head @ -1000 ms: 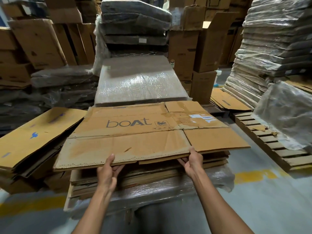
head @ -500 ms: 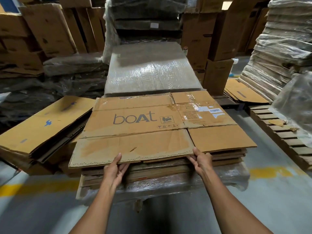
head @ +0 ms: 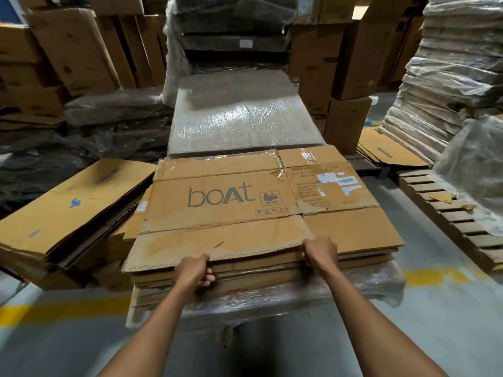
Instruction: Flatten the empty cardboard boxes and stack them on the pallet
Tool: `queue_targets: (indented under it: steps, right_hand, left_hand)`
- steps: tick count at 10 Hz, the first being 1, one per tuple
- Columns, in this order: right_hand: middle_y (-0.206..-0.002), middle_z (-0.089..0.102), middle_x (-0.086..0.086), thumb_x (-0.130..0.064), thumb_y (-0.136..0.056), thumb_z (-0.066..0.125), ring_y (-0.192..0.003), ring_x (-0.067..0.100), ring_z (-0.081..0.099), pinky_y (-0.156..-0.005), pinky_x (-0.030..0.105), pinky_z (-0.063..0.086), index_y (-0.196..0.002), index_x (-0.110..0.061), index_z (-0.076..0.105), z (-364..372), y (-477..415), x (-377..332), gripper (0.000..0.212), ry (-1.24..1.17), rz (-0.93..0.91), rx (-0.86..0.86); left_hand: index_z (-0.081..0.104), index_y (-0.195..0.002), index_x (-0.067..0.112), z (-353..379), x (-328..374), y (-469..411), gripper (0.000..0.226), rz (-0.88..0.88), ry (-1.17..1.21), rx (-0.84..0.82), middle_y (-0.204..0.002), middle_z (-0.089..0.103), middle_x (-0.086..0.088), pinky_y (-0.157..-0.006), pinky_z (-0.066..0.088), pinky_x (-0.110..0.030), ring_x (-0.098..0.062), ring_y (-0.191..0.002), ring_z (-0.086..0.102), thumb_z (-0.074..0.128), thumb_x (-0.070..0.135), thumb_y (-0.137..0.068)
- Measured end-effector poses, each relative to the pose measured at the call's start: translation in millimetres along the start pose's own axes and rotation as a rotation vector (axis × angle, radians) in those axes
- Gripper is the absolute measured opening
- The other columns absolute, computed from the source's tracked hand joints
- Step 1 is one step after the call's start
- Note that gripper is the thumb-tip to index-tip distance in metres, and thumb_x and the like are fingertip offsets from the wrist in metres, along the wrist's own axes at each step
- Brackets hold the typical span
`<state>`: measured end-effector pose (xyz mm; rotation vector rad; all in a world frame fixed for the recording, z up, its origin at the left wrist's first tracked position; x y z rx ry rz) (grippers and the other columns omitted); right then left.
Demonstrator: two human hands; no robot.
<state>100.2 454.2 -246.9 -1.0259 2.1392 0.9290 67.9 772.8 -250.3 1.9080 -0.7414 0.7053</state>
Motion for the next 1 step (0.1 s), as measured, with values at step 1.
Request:
queue_targets:
  steps: [1]
  right_hand:
    - [-0.083,0.067,0.005,-0.024,-0.095,0.056,-0.071,0.020,0.060,-0.062,0.029,0.046,-0.077,-0.012,0.060,-25.2,12.2,-53.8,0.022,0.229,-0.178,0.037]
  left_hand:
    - [0.070,-0.086,0.001,-15.1,53.7,18.7,0.032,0.122,-0.215,-0.039,-0.067,0.075,-0.010,-0.070,0.064,-0.036,-0.025,-0.065,0.075,0.061,0.028,-0.099]
Point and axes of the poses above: each hand's wrist, its own y-axis away from the middle knuckle, its own z-axis out of the palm, x = y × z, the point moved 2 cm from there along -y, towards the middle knuckle
